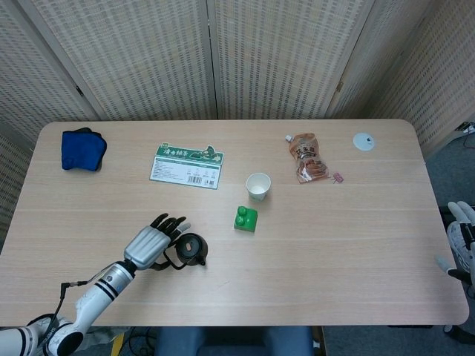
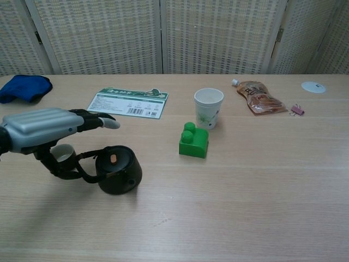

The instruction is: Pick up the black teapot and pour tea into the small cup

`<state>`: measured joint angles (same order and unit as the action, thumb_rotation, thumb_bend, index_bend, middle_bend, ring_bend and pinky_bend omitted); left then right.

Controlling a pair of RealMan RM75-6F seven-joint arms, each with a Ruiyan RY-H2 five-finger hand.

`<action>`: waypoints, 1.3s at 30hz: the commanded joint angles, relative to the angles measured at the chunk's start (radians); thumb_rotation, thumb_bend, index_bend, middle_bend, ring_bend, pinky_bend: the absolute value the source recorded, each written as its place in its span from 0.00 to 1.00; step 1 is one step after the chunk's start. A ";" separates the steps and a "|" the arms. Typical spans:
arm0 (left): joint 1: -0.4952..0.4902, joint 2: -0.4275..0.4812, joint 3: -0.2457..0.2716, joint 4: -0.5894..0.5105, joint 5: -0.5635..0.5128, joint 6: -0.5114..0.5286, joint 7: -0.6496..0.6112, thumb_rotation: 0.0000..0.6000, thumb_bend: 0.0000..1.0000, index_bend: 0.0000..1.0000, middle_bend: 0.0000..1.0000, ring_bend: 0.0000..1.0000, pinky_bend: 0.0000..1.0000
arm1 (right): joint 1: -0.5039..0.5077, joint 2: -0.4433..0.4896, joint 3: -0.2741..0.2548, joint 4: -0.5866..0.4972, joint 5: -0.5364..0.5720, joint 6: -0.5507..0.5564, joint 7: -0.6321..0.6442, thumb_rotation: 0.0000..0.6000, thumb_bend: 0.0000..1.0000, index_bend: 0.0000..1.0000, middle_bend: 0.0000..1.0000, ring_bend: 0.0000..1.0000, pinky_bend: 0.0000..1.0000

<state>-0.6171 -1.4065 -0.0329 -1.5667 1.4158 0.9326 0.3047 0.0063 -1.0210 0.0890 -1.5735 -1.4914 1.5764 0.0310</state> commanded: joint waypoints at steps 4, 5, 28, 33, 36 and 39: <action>0.023 0.044 0.026 -0.042 0.024 0.039 0.008 1.00 0.24 0.01 0.00 0.08 0.00 | 0.003 -0.001 0.002 0.001 -0.005 -0.001 0.000 1.00 0.08 0.10 0.09 0.08 0.20; 0.027 0.050 0.031 -0.048 0.030 0.045 0.006 1.00 0.24 0.01 0.00 0.08 0.00 | 0.004 -0.001 0.002 0.001 -0.005 -0.001 0.000 1.00 0.08 0.10 0.09 0.08 0.20; 0.050 0.067 0.123 -0.039 0.243 0.122 -0.102 1.00 0.24 0.29 0.23 0.25 0.00 | 0.010 0.039 0.024 -0.037 -0.004 0.015 -0.016 1.00 0.08 0.10 0.09 0.08 0.20; 0.047 0.054 0.123 -0.018 0.253 0.123 -0.109 1.00 0.24 0.32 0.27 0.29 0.00 | 0.006 0.039 0.023 -0.035 0.001 0.015 -0.015 1.00 0.08 0.10 0.09 0.08 0.20; 0.045 0.047 0.123 -0.004 0.259 0.124 -0.118 1.00 0.24 0.34 0.29 0.30 0.00 | 0.006 0.038 0.022 -0.034 0.003 0.014 -0.015 1.00 0.08 0.10 0.09 0.08 0.20; 0.043 0.038 0.123 0.013 0.268 0.130 -0.128 1.00 0.24 0.36 0.31 0.31 0.00 | 0.005 0.038 0.022 -0.034 0.003 0.014 -0.015 1.00 0.08 0.10 0.09 0.08 0.20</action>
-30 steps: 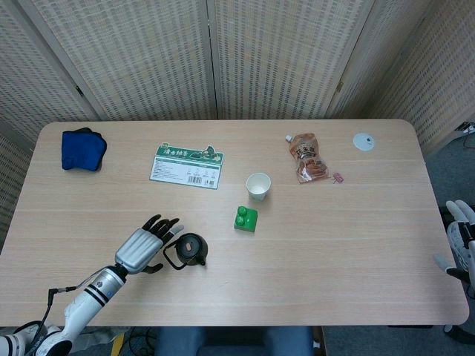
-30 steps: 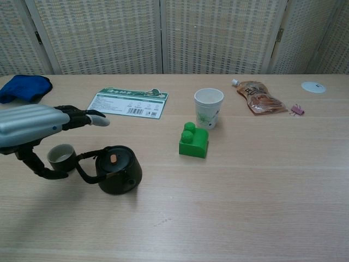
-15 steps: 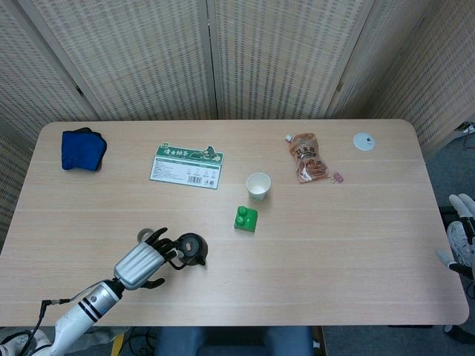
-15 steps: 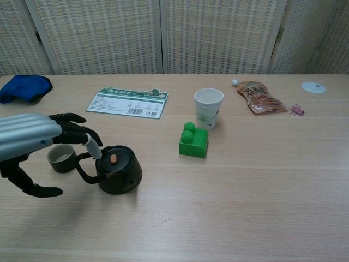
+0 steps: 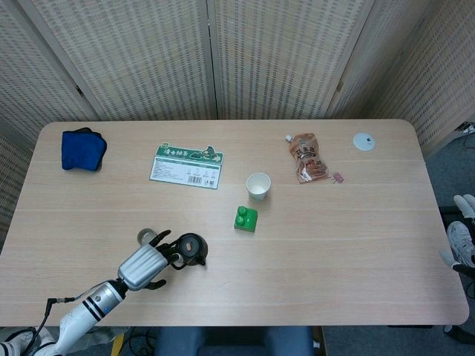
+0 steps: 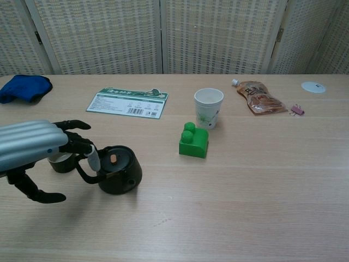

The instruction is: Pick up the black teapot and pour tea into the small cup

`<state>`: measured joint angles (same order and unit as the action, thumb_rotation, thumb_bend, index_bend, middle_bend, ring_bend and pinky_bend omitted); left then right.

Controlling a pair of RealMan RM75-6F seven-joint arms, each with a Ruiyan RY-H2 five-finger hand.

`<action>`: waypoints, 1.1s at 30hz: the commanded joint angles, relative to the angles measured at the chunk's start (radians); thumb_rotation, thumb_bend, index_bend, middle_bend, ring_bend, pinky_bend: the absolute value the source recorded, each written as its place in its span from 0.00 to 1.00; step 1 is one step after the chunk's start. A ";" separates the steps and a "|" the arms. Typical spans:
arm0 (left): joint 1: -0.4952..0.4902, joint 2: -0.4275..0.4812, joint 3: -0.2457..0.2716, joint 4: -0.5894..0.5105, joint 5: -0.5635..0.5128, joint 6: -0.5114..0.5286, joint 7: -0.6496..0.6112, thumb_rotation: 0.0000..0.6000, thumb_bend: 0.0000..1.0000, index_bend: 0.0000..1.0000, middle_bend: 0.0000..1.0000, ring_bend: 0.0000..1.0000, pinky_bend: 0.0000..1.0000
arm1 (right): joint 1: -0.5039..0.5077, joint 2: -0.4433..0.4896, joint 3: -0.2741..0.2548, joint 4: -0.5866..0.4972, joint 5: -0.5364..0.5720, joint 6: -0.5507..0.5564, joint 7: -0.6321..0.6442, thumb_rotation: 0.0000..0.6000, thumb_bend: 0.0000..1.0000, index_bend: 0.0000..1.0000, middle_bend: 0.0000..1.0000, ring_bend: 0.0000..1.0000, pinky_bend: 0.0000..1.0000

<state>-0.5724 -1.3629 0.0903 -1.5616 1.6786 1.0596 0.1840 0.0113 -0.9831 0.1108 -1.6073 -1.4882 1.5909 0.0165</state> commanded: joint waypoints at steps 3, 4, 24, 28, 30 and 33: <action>-0.004 -0.014 0.001 0.020 0.013 0.006 -0.025 1.00 0.24 0.37 0.32 0.31 0.00 | -0.001 0.000 -0.001 0.000 0.001 -0.001 0.000 1.00 0.08 0.10 0.09 0.08 0.20; -0.005 -0.017 0.002 0.026 0.016 0.006 -0.029 1.00 0.24 0.37 0.32 0.31 0.00 | -0.001 0.001 -0.001 0.000 0.001 -0.001 0.000 1.00 0.08 0.10 0.09 0.08 0.20; -0.018 -0.048 0.002 0.083 0.020 0.001 -0.053 1.00 0.24 0.41 0.37 0.34 0.00 | -0.012 0.005 -0.001 -0.006 0.006 0.009 -0.004 1.00 0.08 0.10 0.09 0.08 0.20; -0.019 -0.053 0.003 0.088 0.019 0.001 -0.056 1.00 0.24 0.42 0.38 0.36 0.00 | -0.014 0.006 -0.001 -0.007 0.007 0.012 -0.004 1.00 0.08 0.10 0.09 0.08 0.20; -0.020 -0.054 0.004 0.090 0.020 0.001 -0.058 1.00 0.24 0.42 0.39 0.36 0.00 | -0.015 0.007 -0.001 -0.007 0.007 0.013 -0.004 1.00 0.07 0.10 0.09 0.08 0.20; -0.020 -0.056 0.006 0.091 0.022 0.002 -0.059 1.00 0.24 0.42 0.39 0.37 0.00 | -0.017 0.007 -0.002 -0.007 0.008 0.014 -0.004 1.00 0.08 0.10 0.09 0.08 0.20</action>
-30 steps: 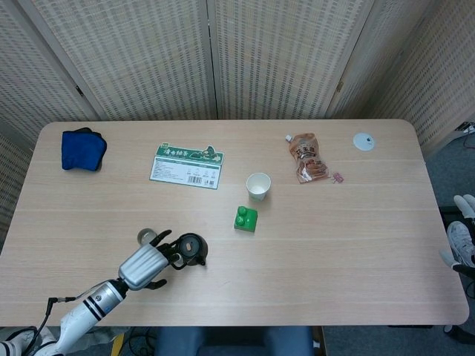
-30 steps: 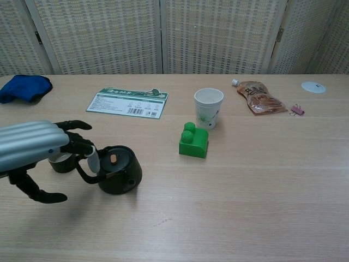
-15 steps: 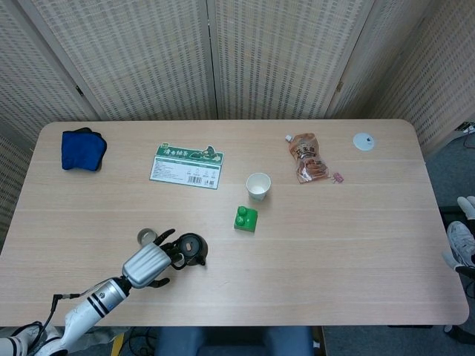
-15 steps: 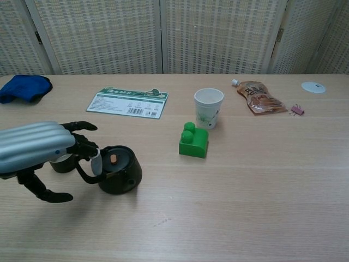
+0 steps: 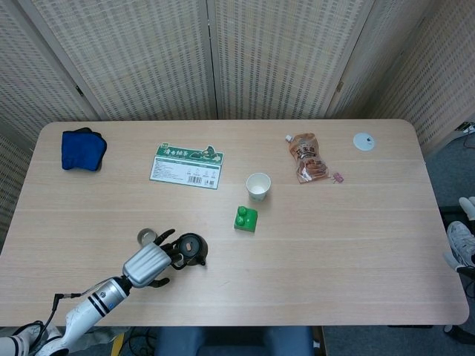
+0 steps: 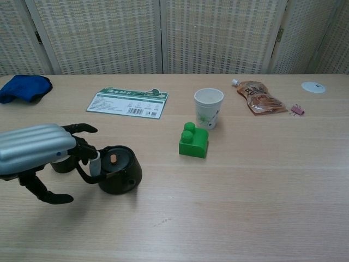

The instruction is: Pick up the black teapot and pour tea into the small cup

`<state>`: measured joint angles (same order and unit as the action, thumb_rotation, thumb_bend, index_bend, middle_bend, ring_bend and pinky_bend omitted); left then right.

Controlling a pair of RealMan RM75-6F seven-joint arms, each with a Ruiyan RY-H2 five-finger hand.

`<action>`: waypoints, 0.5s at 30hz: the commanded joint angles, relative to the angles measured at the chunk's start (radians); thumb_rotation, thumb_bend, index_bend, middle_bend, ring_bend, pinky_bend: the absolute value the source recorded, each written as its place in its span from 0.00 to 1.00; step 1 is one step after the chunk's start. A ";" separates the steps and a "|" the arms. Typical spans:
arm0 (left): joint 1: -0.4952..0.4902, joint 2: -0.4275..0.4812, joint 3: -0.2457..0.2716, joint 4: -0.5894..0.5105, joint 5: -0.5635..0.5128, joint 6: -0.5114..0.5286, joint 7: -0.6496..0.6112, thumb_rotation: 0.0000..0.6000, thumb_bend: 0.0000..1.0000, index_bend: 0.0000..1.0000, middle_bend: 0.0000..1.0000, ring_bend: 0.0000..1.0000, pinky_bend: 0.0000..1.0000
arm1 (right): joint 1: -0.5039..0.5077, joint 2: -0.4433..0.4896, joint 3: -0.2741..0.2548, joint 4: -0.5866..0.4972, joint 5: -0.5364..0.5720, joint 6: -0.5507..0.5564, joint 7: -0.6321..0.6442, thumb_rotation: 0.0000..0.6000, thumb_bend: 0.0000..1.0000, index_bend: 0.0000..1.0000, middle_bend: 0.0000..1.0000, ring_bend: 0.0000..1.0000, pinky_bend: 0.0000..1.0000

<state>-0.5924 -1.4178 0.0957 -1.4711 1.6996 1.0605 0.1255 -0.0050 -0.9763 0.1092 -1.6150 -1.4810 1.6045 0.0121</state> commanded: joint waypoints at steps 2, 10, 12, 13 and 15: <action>-0.001 -0.002 0.003 0.000 0.003 0.001 -0.003 1.00 0.24 0.43 0.40 0.38 0.00 | -0.001 0.000 -0.001 0.000 0.001 0.000 0.000 1.00 0.08 0.10 0.09 0.08 0.20; -0.002 -0.009 0.007 0.009 0.004 -0.002 -0.003 1.00 0.24 0.44 0.41 0.39 0.00 | -0.005 0.000 -0.001 0.003 0.002 0.003 0.003 1.00 0.08 0.10 0.09 0.08 0.20; -0.003 -0.011 0.007 0.012 0.002 -0.004 -0.002 1.00 0.24 0.44 0.42 0.39 0.00 | -0.007 -0.001 -0.001 0.003 0.002 0.004 0.004 1.00 0.08 0.10 0.09 0.08 0.20; -0.003 -0.013 0.007 0.013 0.001 -0.005 -0.001 1.00 0.24 0.44 0.42 0.39 0.00 | -0.007 -0.001 -0.001 0.004 0.002 0.004 0.004 1.00 0.07 0.10 0.09 0.08 0.20; -0.004 -0.015 0.007 0.016 -0.001 -0.008 0.002 1.00 0.24 0.44 0.42 0.39 0.00 | -0.008 -0.001 -0.002 0.005 0.003 0.004 0.005 1.00 0.07 0.10 0.09 0.08 0.20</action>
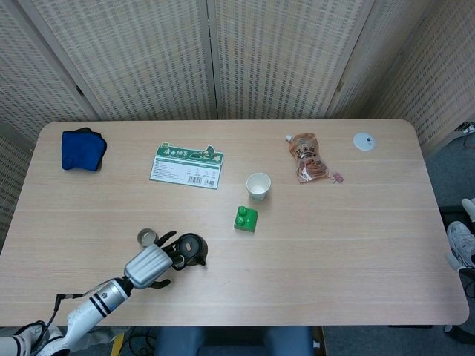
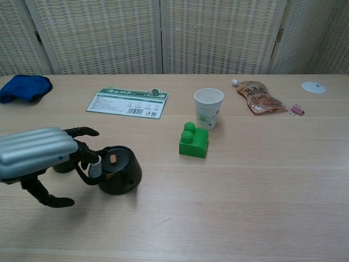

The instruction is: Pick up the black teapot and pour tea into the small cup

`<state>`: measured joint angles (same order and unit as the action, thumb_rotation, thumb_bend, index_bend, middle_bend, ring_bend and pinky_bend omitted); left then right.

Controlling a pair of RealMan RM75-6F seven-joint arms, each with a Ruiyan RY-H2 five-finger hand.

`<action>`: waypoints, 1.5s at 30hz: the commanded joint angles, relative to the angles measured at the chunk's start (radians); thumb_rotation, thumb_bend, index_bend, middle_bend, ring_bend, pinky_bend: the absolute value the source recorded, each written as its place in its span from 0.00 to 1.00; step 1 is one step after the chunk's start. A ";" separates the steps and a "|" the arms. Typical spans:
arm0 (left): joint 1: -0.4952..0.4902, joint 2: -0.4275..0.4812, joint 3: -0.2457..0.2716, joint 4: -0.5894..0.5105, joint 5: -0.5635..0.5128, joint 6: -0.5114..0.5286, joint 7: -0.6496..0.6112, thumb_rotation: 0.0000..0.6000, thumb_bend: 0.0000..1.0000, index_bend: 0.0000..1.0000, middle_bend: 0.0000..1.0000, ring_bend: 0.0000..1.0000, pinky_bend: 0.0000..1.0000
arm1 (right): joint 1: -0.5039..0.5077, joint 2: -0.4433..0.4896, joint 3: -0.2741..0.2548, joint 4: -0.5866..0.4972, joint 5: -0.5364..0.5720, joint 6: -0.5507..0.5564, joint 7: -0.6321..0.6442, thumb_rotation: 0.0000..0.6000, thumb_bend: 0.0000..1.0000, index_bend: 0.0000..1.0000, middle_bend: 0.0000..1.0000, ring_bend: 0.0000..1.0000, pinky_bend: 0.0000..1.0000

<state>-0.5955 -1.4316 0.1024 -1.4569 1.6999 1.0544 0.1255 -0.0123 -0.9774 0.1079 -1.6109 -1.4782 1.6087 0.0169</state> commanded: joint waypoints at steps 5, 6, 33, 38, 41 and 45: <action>-0.002 -0.008 0.001 0.007 -0.007 -0.009 0.005 1.00 0.24 0.45 0.42 0.39 0.00 | -0.002 -0.001 0.000 0.003 0.001 0.001 0.002 1.00 0.08 0.10 0.09 0.08 0.20; -0.002 -0.010 0.002 0.009 -0.008 -0.011 0.005 1.00 0.24 0.45 0.42 0.39 0.00 | -0.002 -0.001 0.000 0.004 0.002 0.001 0.003 1.00 0.08 0.10 0.09 0.08 0.20; -0.014 -0.034 0.017 0.021 -0.024 -0.057 0.026 1.00 0.24 0.60 0.57 0.50 0.00 | -0.009 -0.006 0.002 0.016 0.010 0.001 0.012 1.00 0.08 0.10 0.09 0.08 0.20; -0.016 -0.031 0.017 0.010 -0.036 -0.070 0.017 1.00 0.23 0.68 0.65 0.58 0.00 | -0.009 -0.007 0.002 0.017 0.010 0.000 0.014 1.00 0.08 0.10 0.09 0.08 0.20; -0.019 -0.025 0.016 -0.003 -0.046 -0.081 0.006 1.00 0.22 0.73 0.71 0.62 0.00 | -0.009 -0.008 0.004 0.019 0.011 0.000 0.016 1.00 0.08 0.10 0.09 0.08 0.20; -0.024 -0.016 0.011 -0.026 -0.060 -0.091 -0.021 1.00 0.19 0.80 0.78 0.68 0.00 | -0.008 -0.009 0.005 0.021 0.012 -0.001 0.018 1.00 0.08 0.10 0.09 0.08 0.20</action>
<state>-0.6173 -1.4514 0.1159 -1.4754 1.6447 0.9671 0.1130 -0.0203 -0.9862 0.1127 -1.5901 -1.4666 1.6078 0.0349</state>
